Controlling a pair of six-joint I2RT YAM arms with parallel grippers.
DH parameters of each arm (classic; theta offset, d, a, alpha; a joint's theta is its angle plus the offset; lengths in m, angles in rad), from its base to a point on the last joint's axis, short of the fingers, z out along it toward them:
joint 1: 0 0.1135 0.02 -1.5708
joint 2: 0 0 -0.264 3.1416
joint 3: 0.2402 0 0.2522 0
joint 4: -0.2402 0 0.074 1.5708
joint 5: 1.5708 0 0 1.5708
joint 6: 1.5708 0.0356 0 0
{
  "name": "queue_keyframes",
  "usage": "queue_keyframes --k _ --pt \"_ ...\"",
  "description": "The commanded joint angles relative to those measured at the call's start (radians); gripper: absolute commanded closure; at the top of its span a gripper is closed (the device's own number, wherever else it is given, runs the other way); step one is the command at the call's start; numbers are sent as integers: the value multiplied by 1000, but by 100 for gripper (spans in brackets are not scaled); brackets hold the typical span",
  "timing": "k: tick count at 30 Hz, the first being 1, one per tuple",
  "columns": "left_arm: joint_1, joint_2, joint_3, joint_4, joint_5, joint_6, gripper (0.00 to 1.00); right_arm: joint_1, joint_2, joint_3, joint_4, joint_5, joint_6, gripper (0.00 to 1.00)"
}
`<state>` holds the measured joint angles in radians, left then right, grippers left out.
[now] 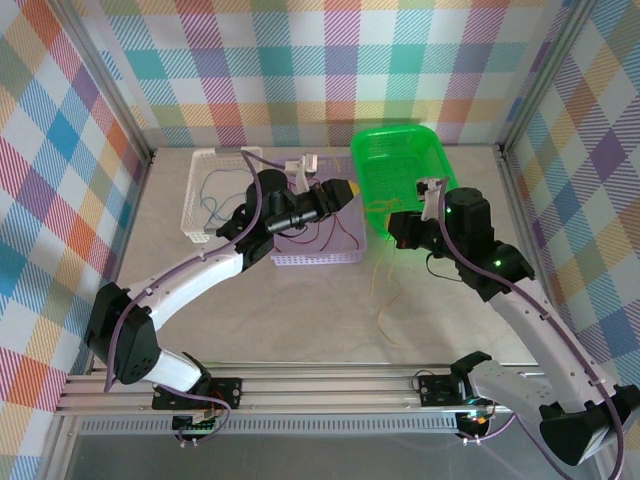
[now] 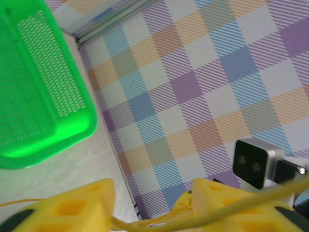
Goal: Untangle the cables
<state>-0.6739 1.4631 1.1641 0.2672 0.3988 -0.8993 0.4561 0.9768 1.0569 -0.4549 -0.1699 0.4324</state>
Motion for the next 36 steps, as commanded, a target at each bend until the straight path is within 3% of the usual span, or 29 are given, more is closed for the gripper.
queue_keyframes --k 1,3,14,18,27,31,36 --pt "-15 -30 43 -57 -19 58 79 -7 5 -18 36 -23 -3 100" --pt "-15 -35 56 -103 -41 73 99 -7 8 -27 36 -15 -7 100" --pt "-15 -76 105 -300 -176 125 100 -32 11 -130 54 -22 -3 100" --pt "-14 -75 123 -349 -214 135 100 -38 -1 -190 88 -31 -3 81" --pt "-13 -38 183 -424 -236 151 100 -48 -65 -326 144 -44 -14 54" --pt "-13 -28 211 -459 -250 167 100 -48 -114 -396 187 -65 -21 46" --pt "-10 -24 247 -504 -267 194 100 -48 -150 -461 214 -78 -29 46"
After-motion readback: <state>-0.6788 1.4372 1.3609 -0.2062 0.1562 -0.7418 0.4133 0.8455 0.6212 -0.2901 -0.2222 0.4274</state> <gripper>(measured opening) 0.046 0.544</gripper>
